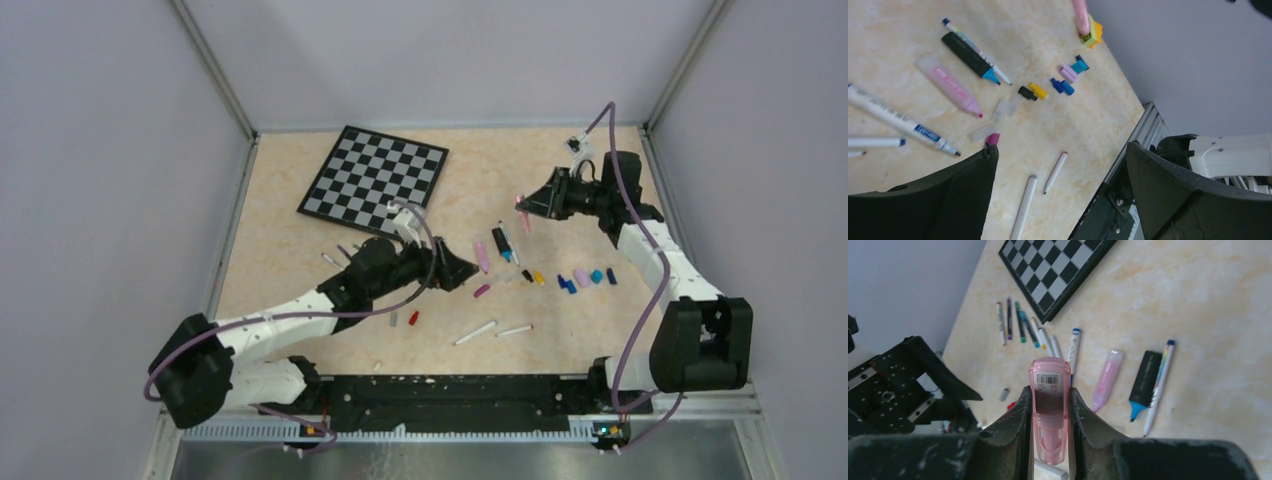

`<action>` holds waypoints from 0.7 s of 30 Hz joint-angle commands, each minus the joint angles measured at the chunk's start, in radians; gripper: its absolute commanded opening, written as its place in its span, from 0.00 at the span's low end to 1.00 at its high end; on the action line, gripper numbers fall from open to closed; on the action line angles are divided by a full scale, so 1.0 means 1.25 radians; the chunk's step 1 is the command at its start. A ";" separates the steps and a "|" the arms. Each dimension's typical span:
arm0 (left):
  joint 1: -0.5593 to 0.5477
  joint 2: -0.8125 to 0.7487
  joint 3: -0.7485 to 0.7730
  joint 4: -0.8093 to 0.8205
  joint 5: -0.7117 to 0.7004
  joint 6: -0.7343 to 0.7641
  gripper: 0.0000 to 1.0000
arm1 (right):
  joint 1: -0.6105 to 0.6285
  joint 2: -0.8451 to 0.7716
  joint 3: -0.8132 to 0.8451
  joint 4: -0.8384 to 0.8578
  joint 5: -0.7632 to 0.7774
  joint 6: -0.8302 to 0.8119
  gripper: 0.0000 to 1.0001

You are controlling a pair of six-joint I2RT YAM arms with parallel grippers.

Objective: Open the pen caps
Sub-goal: Pick up the pen from the center of the board.

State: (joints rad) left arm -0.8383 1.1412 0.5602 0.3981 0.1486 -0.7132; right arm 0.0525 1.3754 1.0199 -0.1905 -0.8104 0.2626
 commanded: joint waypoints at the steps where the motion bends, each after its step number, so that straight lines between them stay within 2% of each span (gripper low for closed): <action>1: -0.046 0.103 0.111 0.084 -0.045 -0.022 0.97 | 0.006 -0.064 -0.084 0.184 -0.114 0.228 0.00; 5: -0.082 0.185 0.163 0.111 -0.099 -0.047 0.93 | 0.008 -0.101 -0.138 0.236 -0.131 0.299 0.00; 15: -0.127 0.300 0.297 0.120 -0.210 -0.046 0.85 | 0.023 -0.182 -0.205 0.271 -0.118 0.327 0.00; 21: -0.139 0.334 0.332 0.106 -0.232 -0.053 0.74 | 0.026 -0.194 -0.209 0.272 -0.121 0.336 0.00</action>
State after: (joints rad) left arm -1.0004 1.5387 0.9287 0.4877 -0.0933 -0.7738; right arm 0.0704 1.1652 0.7654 0.0971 -0.9459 0.6575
